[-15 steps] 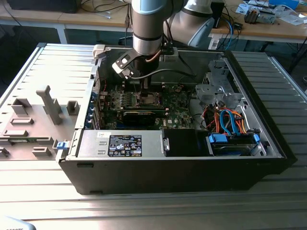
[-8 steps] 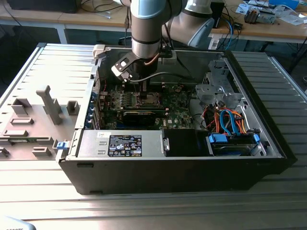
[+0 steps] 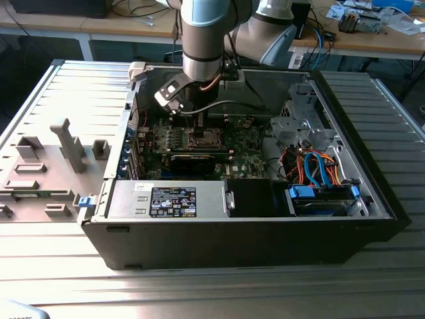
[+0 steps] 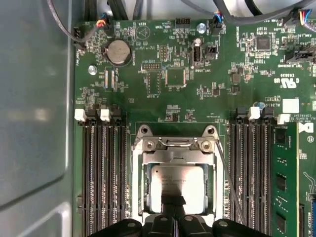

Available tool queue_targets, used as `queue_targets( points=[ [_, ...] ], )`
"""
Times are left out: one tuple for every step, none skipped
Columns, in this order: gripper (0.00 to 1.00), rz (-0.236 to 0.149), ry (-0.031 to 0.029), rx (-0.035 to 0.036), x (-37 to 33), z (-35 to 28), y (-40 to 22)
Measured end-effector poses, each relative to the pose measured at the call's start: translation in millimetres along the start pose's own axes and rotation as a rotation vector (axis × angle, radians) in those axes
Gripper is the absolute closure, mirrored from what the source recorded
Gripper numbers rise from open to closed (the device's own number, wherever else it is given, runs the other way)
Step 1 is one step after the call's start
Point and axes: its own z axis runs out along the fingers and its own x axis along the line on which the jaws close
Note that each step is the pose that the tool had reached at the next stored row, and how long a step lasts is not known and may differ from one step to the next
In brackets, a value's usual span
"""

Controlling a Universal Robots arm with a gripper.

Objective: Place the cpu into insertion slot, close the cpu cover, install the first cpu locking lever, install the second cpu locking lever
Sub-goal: 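Close the cpu cover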

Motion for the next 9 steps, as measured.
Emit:
queue_targets(
  points=[
    [0.89,0.000,-0.0004,0.0035,0.0,-1.8,3.3],
    [0.89,0.000,-0.0006,0.0118,-0.1,-2.4,10.4],
    [0.89,0.001,-0.0006,0.0186,-0.1,-3.0,16.1],
    [0.89,0.000,-0.0008,0.0217,-0.2,-4.9,19.1],
    [0.89,0.001,-0.0009,0.0224,-0.1,-7.5,19.8],
    [0.89,0.001,-0.0006,0.0229,0.0,-10.5,20.2],
    [0.89,0.001,-0.0007,0.0237,0.2,-15.9,20.6],
    [0.89,0.001,-0.0006,0.0240,0.4,-21.6,20.7],
    [0.89,0.001,-0.0006,0.0243,0.5,-25.6,20.8]
  ],
)
